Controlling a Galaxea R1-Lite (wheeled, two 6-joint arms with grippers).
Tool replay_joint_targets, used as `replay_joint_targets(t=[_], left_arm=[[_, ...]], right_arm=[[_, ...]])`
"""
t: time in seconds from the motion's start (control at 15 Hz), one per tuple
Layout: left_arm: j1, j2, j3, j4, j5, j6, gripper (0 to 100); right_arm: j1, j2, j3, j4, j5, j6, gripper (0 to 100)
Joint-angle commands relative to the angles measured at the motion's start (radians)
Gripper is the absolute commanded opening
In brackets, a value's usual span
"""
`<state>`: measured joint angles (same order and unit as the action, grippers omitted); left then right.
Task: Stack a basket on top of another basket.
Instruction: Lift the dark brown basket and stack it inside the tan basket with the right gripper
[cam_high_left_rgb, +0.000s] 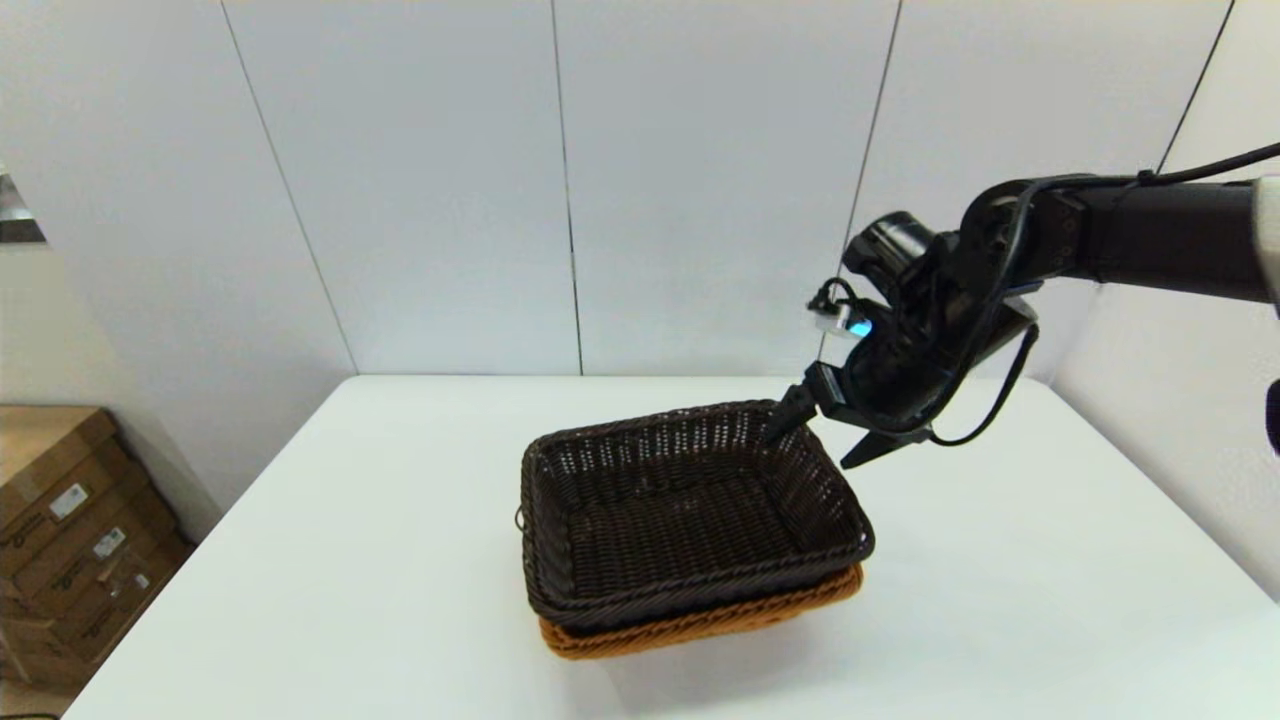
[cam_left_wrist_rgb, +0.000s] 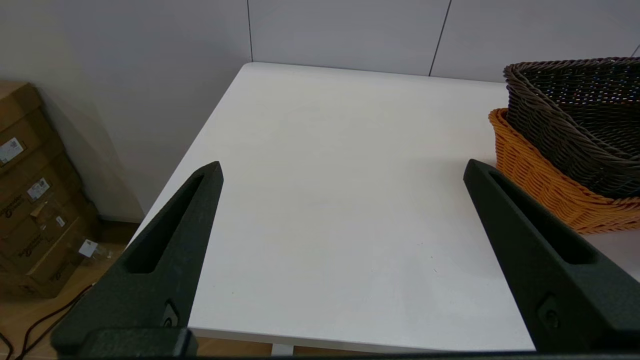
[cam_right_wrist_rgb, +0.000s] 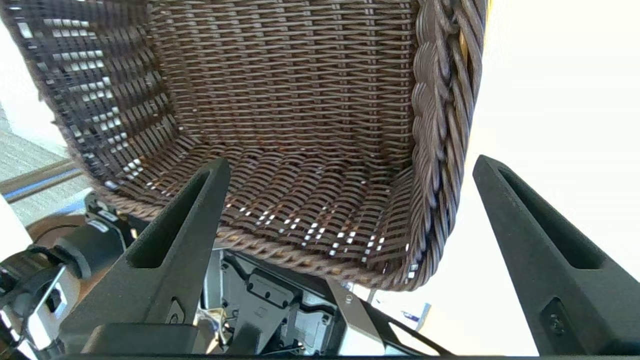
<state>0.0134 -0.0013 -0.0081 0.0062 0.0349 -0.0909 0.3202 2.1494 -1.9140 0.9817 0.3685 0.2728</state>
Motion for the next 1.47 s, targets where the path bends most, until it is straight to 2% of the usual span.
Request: replay_joint_targets(t=[0.07, 0.33, 0.47, 0.6, 0.87, 0.93, 1.2, 1.47], left_arm=[[0.0, 0.0, 0.0, 0.0, 0.0, -0.001, 100], [0.0, 0.0, 0.0, 0.0, 0.0, -0.001, 100], [0.0, 0.0, 0.0, 0.0, 0.0, -0.001, 100], [0.0, 0.0, 0.0, 0.0, 0.0, -0.001, 100], [0.0, 0.0, -0.001, 0.0, 0.0, -0.001, 100], [0.0, 0.0, 0.0, 0.0, 0.0, -0.001, 100], [0.0, 0.0, 0.0, 0.0, 0.0, -0.001, 100], [0.0, 0.0, 0.0, 0.0, 0.0, -0.001, 100]], right_arm=[[0.005, 0.052, -0.007, 0.003, -0.002, 0.0, 100], [-0.018, 0.063, -0.003, 0.008, -0.022, 0.008, 100], [-0.027, 0.055, 0.001, 0.009, -0.03, 0.056, 100], [-0.026, 0.055, 0.024, 0.009, -0.085, 0.072, 100], [-0.021, 0.055, 0.024, 0.008, -0.094, 0.072, 100], [-0.02, 0.052, 0.024, 0.008, -0.1, 0.072, 0], [-0.012, 0.053, 0.029, 0.011, -0.138, 0.072, 0], [-0.018, 0.05, 0.027, 0.011, -0.155, 0.108, 0]])
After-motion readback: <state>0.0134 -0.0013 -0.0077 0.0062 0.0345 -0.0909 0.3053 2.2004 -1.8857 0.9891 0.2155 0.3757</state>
